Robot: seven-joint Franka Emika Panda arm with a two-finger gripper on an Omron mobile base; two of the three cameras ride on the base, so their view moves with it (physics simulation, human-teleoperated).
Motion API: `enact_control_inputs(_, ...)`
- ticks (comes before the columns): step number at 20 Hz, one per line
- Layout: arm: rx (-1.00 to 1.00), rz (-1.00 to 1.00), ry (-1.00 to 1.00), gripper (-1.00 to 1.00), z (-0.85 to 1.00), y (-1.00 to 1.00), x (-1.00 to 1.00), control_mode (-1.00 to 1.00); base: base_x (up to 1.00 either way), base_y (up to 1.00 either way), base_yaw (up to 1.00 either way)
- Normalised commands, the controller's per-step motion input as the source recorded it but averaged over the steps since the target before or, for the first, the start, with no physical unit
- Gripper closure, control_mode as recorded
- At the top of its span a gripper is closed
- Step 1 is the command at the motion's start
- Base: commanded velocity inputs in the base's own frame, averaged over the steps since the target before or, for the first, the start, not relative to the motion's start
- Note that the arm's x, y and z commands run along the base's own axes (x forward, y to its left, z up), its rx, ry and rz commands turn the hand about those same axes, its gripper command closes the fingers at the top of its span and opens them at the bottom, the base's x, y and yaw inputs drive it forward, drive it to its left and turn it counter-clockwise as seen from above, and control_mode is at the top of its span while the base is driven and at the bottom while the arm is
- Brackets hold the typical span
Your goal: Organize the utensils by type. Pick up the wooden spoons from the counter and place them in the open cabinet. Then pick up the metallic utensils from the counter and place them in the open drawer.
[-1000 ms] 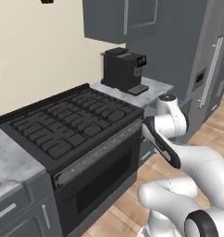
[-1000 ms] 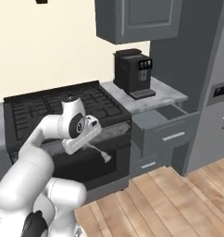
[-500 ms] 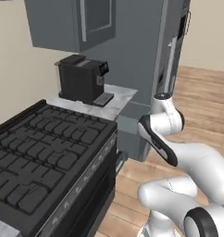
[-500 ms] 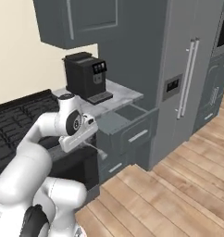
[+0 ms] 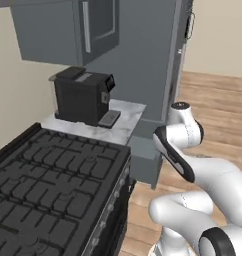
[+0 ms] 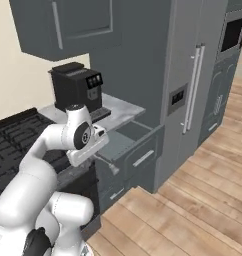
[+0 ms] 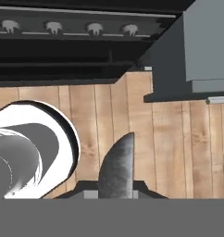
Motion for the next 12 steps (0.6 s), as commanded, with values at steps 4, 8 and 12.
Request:
enact_control_inputs(4, 0.0, 0.0, 0.0, 1.0, 0.0, 0.0, 0.0, 1.0, 0.53, 0.0, -0.45)
enact_control_inputs(8, 0.0, 0.0, 0.0, 1.0, 0.0, 0.0, 0.0, 1.0, 0.67, 0.04, -0.36)
enact_control_inputs(12, 0.0, 0.0, 0.0, 1.0, 0.0, 0.0, 0.0, 1.0, 0.32, 0.26, -0.02)
